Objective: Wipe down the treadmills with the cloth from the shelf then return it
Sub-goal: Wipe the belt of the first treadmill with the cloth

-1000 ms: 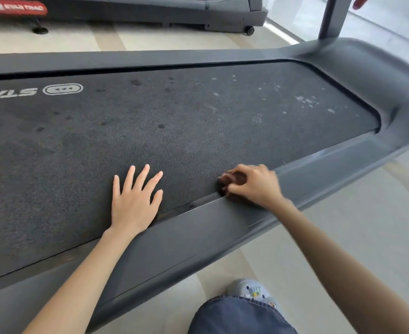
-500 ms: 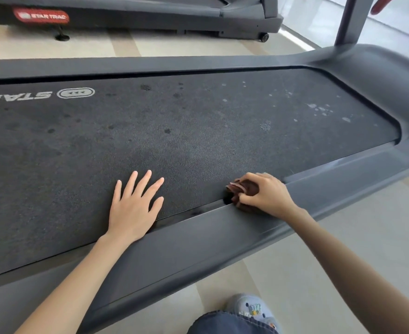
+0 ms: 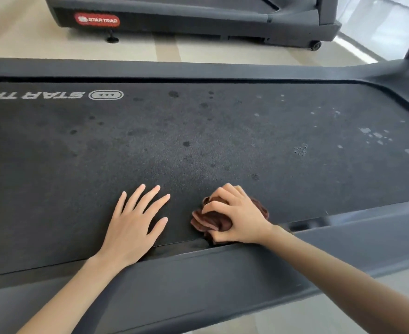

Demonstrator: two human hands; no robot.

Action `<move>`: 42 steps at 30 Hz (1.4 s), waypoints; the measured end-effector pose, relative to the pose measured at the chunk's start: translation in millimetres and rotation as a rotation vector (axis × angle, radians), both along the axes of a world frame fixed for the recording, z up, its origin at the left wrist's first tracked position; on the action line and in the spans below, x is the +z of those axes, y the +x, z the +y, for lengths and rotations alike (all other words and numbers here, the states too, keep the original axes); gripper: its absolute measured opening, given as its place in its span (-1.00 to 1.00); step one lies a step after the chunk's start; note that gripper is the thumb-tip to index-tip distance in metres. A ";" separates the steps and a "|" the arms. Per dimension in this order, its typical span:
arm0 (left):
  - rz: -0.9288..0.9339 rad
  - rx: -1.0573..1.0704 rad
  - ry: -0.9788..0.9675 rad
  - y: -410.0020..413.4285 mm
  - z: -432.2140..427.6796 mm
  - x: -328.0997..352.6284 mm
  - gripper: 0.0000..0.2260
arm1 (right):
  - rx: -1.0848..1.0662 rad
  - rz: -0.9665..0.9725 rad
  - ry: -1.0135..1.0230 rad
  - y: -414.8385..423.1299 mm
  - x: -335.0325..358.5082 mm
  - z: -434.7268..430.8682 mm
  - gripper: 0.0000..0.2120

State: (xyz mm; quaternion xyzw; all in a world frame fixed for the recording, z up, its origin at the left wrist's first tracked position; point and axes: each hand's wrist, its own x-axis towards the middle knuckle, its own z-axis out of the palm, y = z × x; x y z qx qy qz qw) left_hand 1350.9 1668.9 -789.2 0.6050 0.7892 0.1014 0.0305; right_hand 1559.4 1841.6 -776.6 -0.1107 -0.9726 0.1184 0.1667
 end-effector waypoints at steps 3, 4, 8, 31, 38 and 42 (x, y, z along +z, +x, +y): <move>0.007 0.029 -0.012 1.7 4.8 2.7 -0.48 | -0.026 0.000 0.031 4.6 1.7 18.3 -0.61; 0.003 0.044 -0.019 2.4 7.5 3.5 -0.47 | -0.124 -0.004 0.045 13.1 3.5 35.3 -0.60; -0.001 0.088 -0.023 4.3 15.5 4.0 -0.47 | -0.806 -0.047 -0.062 41.6 9.4 115.4 -0.62; 0.011 0.292 0.011 -24.5 6.5 3.4 -0.50 | -0.458 -0.100 -0.022 -170.5 -5.3 57.7 -0.54; 0.056 0.393 -0.028 -53.8 -23.4 5.7 -0.47 | 0.010 0.041 0.087 -125.2 -8.7 32.4 -0.53; 0.077 0.364 -0.071 -54.6 -21.9 1.2 -0.43 | -0.362 -0.029 0.042 -143.0 -2.7 84.7 -0.56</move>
